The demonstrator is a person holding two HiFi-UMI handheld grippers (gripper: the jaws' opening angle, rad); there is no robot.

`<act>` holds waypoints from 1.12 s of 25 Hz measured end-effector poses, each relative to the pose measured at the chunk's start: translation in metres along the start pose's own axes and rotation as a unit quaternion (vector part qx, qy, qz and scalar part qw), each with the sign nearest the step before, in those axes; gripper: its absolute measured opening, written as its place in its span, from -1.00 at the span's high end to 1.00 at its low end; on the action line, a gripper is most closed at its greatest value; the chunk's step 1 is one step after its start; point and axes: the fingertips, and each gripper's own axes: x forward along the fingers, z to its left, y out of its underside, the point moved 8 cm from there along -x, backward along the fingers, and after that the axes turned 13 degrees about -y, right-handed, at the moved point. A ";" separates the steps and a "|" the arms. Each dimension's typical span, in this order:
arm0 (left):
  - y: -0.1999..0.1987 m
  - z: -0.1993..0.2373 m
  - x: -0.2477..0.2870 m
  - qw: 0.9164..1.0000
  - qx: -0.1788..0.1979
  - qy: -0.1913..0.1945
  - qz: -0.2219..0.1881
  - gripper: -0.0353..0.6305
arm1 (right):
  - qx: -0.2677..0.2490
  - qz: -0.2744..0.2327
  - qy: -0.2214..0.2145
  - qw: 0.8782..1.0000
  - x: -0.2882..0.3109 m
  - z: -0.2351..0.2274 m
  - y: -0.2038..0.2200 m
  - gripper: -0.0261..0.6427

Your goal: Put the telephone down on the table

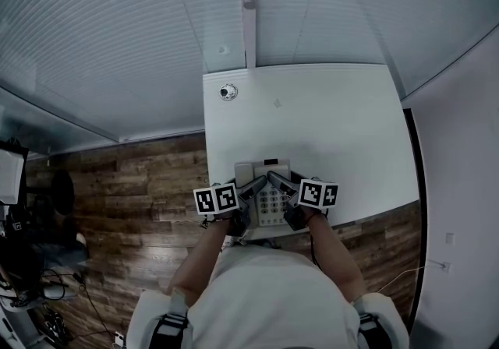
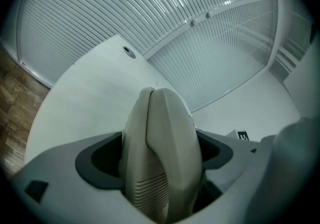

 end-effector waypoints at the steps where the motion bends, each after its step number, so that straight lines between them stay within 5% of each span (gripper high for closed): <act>1: 0.000 0.000 0.000 1.000 0.002 -0.002 0.000 -0.40 | 0.000 0.000 0.001 1.000 0.000 0.000 0.000 -0.06; 28: 0.015 -0.001 -0.033 0.999 -0.018 -0.017 -0.047 -0.40 | -0.058 -0.007 0.070 0.996 -0.016 0.014 0.008 -0.05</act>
